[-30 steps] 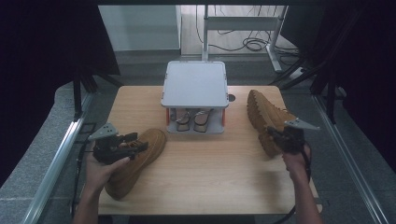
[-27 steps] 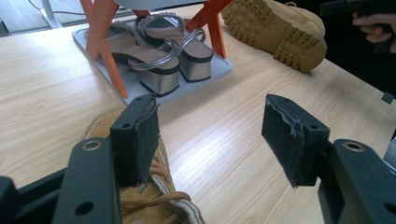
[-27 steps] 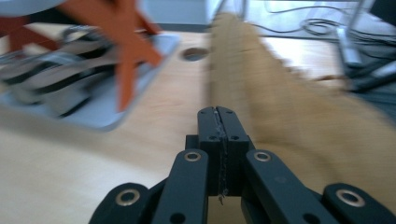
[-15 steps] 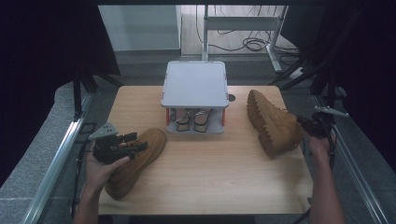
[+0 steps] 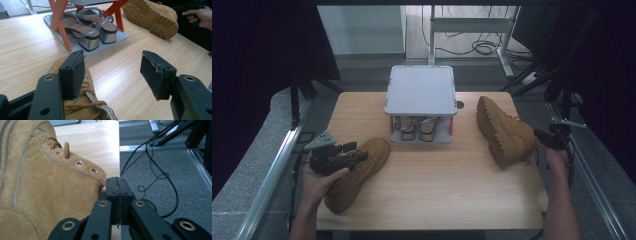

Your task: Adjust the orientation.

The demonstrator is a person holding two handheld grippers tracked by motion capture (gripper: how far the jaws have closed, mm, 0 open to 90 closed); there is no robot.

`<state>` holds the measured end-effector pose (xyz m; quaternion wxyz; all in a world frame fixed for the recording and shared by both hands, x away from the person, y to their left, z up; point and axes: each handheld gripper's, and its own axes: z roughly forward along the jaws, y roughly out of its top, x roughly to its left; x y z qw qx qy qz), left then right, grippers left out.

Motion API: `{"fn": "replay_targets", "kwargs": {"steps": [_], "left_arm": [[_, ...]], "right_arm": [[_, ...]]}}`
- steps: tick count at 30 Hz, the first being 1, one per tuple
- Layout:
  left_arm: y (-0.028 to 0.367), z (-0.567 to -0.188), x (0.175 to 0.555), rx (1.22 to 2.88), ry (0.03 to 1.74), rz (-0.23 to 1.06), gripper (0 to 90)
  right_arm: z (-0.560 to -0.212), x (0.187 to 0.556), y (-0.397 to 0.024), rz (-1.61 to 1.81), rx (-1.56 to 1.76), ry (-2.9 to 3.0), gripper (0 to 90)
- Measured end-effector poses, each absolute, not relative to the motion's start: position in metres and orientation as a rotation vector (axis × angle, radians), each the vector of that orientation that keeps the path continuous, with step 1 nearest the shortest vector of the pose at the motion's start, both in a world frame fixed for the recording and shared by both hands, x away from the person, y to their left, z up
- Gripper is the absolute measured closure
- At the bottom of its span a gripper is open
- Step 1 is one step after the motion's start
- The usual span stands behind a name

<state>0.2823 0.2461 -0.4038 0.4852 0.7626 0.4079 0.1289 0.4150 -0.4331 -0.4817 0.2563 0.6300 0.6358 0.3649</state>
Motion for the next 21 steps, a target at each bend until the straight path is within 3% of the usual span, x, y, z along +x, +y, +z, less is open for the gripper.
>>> {"fn": "replay_targets", "kwargs": {"steps": [21], "left_arm": [[0.246,-0.404,0.282,1.857,0.995,0.315,36.8]], "right_arm": [[-0.462,0.401,-0.418,1.109,1.609,1.773,89.5]]}}
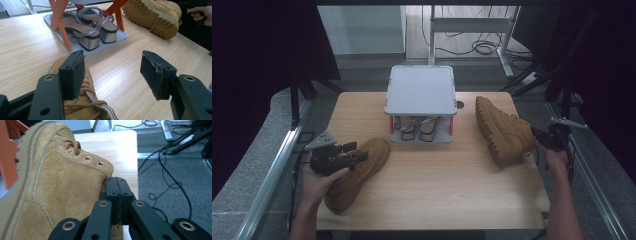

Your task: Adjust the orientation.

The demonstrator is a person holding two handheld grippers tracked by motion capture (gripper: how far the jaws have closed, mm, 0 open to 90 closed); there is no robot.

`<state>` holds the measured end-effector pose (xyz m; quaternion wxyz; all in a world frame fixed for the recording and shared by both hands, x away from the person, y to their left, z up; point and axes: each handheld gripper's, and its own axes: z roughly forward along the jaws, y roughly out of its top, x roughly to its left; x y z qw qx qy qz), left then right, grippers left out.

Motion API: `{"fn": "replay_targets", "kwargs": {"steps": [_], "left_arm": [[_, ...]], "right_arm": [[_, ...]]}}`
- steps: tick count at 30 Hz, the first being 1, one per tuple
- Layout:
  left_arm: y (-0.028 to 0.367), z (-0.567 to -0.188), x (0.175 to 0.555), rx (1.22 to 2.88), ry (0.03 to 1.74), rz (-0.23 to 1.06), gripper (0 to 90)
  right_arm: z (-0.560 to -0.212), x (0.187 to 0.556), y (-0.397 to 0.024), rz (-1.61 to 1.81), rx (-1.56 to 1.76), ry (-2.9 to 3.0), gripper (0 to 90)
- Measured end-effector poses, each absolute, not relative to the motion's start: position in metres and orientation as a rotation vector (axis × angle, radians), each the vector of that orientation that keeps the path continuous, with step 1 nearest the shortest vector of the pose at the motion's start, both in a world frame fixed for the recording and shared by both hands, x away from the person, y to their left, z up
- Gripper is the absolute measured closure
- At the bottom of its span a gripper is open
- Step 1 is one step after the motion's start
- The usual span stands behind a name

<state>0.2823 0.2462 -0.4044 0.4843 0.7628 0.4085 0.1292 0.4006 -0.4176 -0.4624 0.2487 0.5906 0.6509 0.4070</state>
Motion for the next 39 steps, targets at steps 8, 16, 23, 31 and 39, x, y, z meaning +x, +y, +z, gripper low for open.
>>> {"fn": "replay_targets", "kwargs": {"steps": [8,16,23,31,39], "left_arm": [[0.248,-0.405,0.282,1.853,0.998,0.316,36.7],[0.249,-0.404,0.280,1.851,0.996,0.319,36.7],[0.250,-0.403,0.279,1.849,0.994,0.323,36.6],[0.252,-0.403,0.277,1.847,0.994,0.324,36.6],[0.255,-0.403,0.276,1.842,1.000,0.326,36.6]], "right_arm": [[-0.451,0.396,-0.407,1.156,1.555,1.797,89.4],[-0.434,0.391,-0.380,1.194,1.440,1.856,89.4],[-0.428,0.386,-0.345,1.146,1.340,1.958,89.3],[-0.435,0.384,-0.301,1.118,1.229,2.030,89.4],[-0.436,0.380,-0.281,1.094,1.188,2.079,89.0]]}}
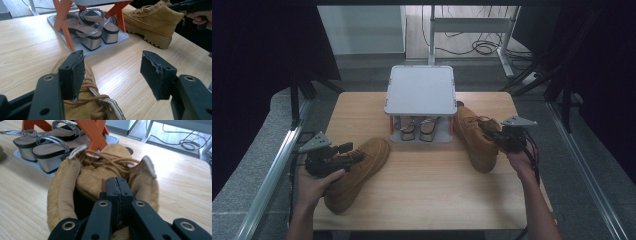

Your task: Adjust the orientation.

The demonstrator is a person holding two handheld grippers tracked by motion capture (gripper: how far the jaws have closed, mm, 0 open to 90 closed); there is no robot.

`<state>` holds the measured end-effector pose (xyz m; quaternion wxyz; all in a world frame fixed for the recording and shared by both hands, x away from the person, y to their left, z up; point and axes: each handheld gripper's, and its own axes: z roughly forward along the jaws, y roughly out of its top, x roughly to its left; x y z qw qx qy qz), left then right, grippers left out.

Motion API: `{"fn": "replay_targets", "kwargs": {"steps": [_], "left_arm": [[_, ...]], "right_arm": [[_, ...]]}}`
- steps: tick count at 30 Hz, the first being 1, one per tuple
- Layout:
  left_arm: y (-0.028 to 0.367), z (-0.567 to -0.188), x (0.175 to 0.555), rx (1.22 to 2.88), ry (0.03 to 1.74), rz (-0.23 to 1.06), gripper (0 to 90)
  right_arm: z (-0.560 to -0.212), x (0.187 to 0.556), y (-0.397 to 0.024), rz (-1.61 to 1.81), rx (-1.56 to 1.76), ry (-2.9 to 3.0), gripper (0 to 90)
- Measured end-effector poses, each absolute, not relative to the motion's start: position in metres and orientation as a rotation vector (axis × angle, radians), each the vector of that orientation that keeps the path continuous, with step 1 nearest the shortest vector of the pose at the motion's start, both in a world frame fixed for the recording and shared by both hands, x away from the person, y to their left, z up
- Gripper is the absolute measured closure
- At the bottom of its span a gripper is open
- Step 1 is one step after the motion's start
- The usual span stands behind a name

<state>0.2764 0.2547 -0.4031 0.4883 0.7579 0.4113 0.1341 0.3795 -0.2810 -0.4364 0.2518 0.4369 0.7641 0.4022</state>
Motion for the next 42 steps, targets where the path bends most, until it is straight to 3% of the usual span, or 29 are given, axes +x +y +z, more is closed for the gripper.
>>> {"fn": "replay_targets", "kwargs": {"steps": [9,18,22,28,34,42], "left_arm": [[0.254,-0.404,0.277,1.844,1.002,0.326,36.6],[0.256,-0.403,0.277,1.843,1.002,0.330,36.5],[0.257,-0.404,0.276,1.839,1.009,0.330,36.5],[0.257,-0.405,0.277,1.841,1.011,0.328,36.5],[0.257,-0.405,0.277,1.845,1.007,0.328,36.4],[0.258,-0.405,0.276,1.838,1.014,0.330,36.4]], "right_arm": [[-0.421,0.375,-0.290,1.167,1.221,2.014,83.1],[-0.411,0.389,-0.296,1.104,1.283,1.980,53.1],[-0.419,0.400,-0.297,1.064,1.338,2.007,48.3],[-0.433,0.413,-0.295,1.018,1.395,2.086,50.9],[-0.432,0.415,-0.294,1.014,1.463,2.120,73.5],[-0.434,0.412,-0.296,1.089,1.570,2.036,76.9]]}}
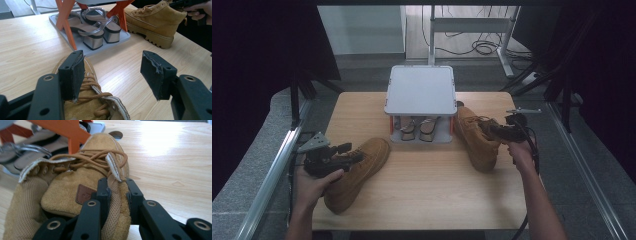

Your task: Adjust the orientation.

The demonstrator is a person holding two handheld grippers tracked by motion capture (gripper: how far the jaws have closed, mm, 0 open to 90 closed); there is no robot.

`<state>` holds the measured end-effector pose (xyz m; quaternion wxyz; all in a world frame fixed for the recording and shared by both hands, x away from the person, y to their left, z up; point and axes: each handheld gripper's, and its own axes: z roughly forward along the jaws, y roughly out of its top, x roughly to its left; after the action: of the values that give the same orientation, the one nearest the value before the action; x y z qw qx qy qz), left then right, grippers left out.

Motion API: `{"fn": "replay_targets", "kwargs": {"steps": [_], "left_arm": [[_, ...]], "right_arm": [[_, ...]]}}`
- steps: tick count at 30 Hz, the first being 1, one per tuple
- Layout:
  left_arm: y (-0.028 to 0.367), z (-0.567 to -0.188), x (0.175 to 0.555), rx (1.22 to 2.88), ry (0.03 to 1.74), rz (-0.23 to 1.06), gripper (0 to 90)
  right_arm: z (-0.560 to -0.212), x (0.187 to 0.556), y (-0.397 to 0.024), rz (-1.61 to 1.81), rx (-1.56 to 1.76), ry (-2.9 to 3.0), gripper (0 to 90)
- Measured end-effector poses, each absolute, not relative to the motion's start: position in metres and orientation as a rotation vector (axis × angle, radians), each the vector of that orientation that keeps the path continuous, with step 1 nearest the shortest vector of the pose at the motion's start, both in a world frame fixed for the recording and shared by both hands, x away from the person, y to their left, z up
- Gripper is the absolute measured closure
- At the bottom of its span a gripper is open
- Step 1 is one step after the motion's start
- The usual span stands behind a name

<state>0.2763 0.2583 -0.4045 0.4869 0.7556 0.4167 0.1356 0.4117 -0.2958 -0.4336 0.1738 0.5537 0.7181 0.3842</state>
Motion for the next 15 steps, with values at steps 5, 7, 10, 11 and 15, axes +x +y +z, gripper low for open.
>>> {"fn": "replay_targets", "kwargs": {"steps": [5,7,10,11,15], "left_arm": [[0.261,-0.405,0.276,1.834,1.018,0.332,36.4],[0.262,-0.405,0.276,1.830,1.021,0.332,36.4],[0.262,-0.404,0.277,1.829,1.020,0.331,36.4],[0.262,-0.404,0.276,1.828,1.019,0.329,36.4],[0.261,-0.404,0.276,1.825,1.013,0.324,36.4]], "right_arm": [[-0.429,0.404,-0.300,1.152,1.558,1.980,77.6],[-0.426,0.399,-0.303,1.187,1.552,1.960,77.8],[-0.420,0.387,-0.306,1.201,1.526,1.941,77.7],[-0.419,0.383,-0.307,1.207,1.521,1.937,77.7],[-0.414,0.365,-0.308,1.223,1.495,1.932,77.6]]}}
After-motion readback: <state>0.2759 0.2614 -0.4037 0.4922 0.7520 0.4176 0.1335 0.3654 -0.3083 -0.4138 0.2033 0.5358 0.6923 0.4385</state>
